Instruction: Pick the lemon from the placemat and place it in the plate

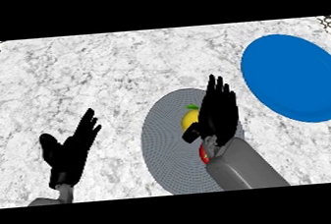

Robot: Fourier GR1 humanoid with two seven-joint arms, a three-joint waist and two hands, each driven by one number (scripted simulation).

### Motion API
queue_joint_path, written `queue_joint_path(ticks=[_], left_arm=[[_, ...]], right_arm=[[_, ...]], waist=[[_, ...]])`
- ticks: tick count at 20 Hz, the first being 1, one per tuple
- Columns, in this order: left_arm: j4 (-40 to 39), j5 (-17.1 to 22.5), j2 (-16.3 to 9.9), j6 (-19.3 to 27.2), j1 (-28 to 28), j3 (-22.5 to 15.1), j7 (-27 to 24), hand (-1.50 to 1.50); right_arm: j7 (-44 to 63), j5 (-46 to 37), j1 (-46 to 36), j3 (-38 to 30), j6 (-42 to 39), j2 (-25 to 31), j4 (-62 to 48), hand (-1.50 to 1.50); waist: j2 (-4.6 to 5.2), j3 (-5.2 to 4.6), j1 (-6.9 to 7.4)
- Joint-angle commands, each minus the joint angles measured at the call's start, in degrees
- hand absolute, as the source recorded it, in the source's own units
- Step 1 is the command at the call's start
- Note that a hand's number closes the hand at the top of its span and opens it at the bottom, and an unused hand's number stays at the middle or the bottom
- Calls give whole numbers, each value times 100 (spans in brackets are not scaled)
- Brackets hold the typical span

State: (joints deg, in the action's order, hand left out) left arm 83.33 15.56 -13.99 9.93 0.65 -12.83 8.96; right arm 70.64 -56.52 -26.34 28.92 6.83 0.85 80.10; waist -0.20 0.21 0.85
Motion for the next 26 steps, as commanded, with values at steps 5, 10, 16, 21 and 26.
queue_joint_path(ticks=[5, 10, 16, 21, 26], left_arm=[[-263, -77, 105, -5, 39, -21, 135, 0], [-410, -21, 20, -181, -34, 135, 5, 0], [-113, -35, -42, -204, 6, 158, 384, 0], [27, -138, 138, -28, -81, 105, 441, 0], [-128, -275, 255, -124, -440, 4, -6, 0]], right_arm=[[1209, 262, -254, 119, 394, -81, -686, -150], [897, 500, -276, -144, 294, -81, -886, -150], [615, 555, -190, 372, 91, -82, -1222, 150], [772, 577, -716, 297, 31, -83, -1534, 150], [528, -278, -498, 337, 380, -83, -1475, 150]], waist=[[36, -22, 10], [33, -23, -24], [16, -22, -46], [16, -21, -5], [9, -24, -44]])
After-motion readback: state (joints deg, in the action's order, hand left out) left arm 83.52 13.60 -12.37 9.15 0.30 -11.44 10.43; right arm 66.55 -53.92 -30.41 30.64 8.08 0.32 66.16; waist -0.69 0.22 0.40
